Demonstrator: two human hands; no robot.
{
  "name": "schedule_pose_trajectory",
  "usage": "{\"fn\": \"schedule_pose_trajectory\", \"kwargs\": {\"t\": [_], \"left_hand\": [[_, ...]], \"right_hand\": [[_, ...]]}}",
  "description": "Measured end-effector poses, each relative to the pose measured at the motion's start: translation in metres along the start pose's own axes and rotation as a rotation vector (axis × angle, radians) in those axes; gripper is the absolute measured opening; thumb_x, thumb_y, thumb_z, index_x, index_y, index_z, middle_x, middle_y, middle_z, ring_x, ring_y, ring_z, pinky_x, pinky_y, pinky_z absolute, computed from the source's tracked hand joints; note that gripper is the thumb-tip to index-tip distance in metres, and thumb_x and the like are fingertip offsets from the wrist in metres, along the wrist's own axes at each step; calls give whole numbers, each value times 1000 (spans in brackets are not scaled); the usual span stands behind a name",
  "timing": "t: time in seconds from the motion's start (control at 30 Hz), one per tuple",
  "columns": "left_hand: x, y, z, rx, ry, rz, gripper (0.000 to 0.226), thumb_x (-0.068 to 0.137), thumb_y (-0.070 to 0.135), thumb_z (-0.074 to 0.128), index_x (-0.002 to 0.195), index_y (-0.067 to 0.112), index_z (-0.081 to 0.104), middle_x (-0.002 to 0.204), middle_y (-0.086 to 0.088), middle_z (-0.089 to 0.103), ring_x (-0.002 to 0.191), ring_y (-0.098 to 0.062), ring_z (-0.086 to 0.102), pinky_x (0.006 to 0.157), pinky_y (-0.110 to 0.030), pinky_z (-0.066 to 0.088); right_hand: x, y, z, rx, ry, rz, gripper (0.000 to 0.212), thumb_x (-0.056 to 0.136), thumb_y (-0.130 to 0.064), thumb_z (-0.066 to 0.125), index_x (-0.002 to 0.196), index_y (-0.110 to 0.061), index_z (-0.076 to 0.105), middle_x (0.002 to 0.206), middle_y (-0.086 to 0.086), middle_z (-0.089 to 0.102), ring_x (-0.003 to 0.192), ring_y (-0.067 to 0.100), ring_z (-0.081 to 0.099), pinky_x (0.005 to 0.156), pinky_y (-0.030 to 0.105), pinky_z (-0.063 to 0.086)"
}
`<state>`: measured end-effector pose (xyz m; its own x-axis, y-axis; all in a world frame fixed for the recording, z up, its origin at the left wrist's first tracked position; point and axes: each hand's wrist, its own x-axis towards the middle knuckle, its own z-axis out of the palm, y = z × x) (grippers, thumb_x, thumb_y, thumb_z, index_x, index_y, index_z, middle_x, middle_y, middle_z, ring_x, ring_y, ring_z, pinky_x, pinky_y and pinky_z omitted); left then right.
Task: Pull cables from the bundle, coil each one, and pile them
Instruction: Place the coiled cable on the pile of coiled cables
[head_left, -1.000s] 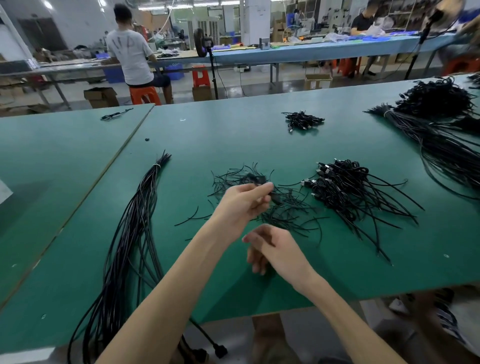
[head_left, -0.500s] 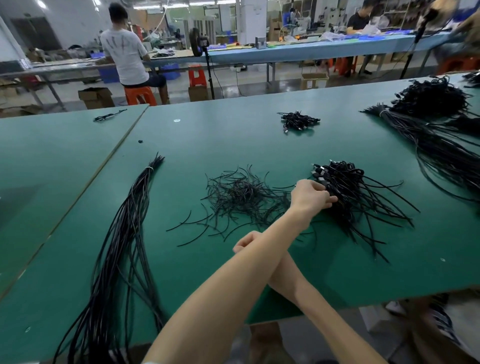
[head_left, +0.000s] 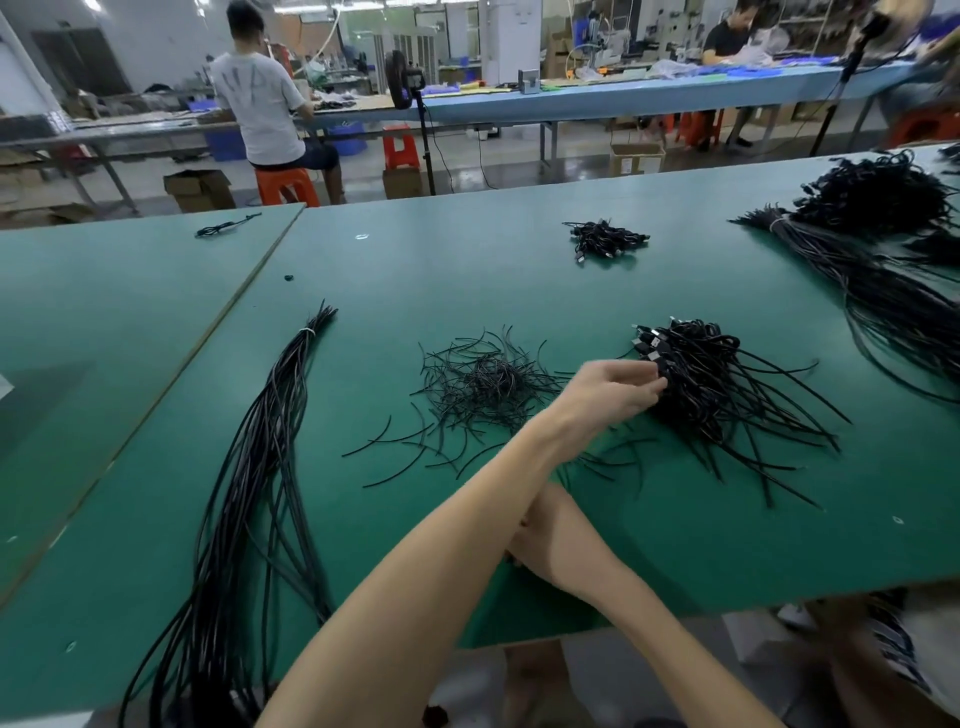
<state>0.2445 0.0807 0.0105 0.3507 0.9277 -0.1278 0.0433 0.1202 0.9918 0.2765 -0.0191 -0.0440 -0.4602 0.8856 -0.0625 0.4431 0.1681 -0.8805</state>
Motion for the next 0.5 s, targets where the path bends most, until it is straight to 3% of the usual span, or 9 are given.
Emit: {"fn": "schedule_pose_trajectory", "kwargs": {"t": [0.1,0.27,0.3,0.4,0.5], "left_hand": [[-19,4,-33,-200,87,71,35,98,-11,53,132,-6,61,129,-18,69,112,-29,72,97,-34,58],[-60,-15,-113,159,489,98,34,96,-11,49,114,7,71,114,-11,74,82,-18,76,67,-26,60],[-69,-20,-132,308,596,79,33,96,-10,49,112,9,71,113,-12,74,79,-16,74,67,-27,59],[-99,-35,-188,811,857,-86,26,95,-4,53,115,2,68,123,-18,62,101,-24,59,97,-32,49],[-129,-46,-225,1125,975,-237,18,96,3,54,113,-3,57,125,-25,46,111,-37,45,98,-43,42]], "right_hand": [[0,-2,-4,249,43,-54,15,99,-8,60,85,-10,65,67,6,69,53,15,61,49,30,49],[-1,-3,-2,317,52,-126,14,103,-18,61,95,-8,67,72,9,70,53,22,62,45,30,48],[-1,-2,-2,314,55,-131,15,103,-19,61,95,-8,67,71,8,70,54,21,63,45,30,48],[-1,-1,-2,303,48,-142,16,103,-21,61,96,-10,69,72,8,71,55,21,64,46,30,49],[-1,0,-2,274,36,-146,15,103,-21,62,96,-10,69,73,9,71,55,21,64,48,29,50]]}}
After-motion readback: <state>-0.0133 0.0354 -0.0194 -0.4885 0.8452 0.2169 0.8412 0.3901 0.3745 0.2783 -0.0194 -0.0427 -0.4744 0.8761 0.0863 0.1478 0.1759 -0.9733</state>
